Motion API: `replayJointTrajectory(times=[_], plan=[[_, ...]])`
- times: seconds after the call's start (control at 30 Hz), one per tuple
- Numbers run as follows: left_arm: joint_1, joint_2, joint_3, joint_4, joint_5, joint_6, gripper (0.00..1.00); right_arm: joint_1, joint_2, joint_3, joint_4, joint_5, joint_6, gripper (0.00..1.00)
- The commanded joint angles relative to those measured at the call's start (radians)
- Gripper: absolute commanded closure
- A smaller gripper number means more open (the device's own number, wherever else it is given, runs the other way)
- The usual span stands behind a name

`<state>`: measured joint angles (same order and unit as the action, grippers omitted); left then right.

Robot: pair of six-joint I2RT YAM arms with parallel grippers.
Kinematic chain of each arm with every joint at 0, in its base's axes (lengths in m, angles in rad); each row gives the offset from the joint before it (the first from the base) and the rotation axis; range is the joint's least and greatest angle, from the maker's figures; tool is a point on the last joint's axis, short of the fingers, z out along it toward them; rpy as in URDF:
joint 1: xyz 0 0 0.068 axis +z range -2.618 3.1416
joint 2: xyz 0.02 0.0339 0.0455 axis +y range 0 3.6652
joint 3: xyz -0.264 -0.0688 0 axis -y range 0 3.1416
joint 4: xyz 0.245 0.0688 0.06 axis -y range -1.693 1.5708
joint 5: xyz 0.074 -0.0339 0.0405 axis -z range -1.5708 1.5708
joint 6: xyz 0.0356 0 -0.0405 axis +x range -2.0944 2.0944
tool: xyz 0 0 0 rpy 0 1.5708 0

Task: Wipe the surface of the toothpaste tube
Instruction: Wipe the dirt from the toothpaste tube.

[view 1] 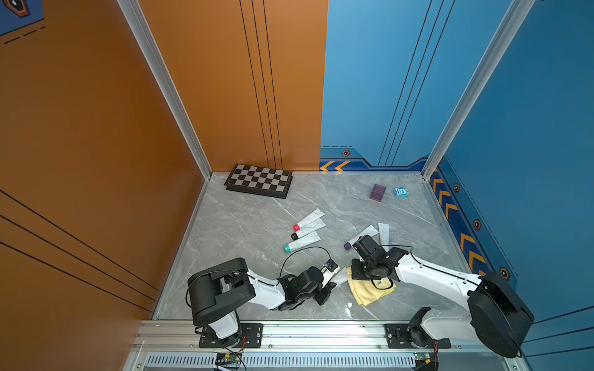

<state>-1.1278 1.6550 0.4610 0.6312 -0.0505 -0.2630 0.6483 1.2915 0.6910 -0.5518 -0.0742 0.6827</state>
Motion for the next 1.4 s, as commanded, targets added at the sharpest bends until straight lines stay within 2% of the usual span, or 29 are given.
replayJointTrajectory(times=[0.0,0.17,0.67,0.9,1.17,1.27,1.37], plan=[[-0.014,0.113,-0.044,-0.244,-0.119,0.005,0.79,-0.071,-0.046,0.094,-0.193,0.037,-0.065,1.00],[-0.045,0.155,-0.034,-0.245,-0.151,0.001,0.79,-0.153,-0.014,0.129,-0.188,-0.025,-0.126,1.00],[-0.153,0.273,0.025,-0.279,-0.264,-0.002,0.79,-0.179,0.100,0.182,-0.135,-0.207,-0.183,1.00],[-0.158,0.282,0.033,-0.283,-0.263,0.001,0.81,-0.158,0.119,0.214,-0.145,-0.226,-0.189,1.00],[-0.154,0.285,0.037,-0.288,-0.262,0.001,0.80,-0.066,0.191,0.185,-0.114,-0.229,-0.164,1.00],[-0.149,0.275,0.032,-0.288,-0.257,-0.002,0.80,-0.063,0.214,0.140,-0.093,-0.200,-0.152,1.00],[-0.144,0.266,0.027,-0.286,-0.253,-0.002,0.80,-0.074,0.228,0.114,-0.092,-0.115,-0.152,1.00]])
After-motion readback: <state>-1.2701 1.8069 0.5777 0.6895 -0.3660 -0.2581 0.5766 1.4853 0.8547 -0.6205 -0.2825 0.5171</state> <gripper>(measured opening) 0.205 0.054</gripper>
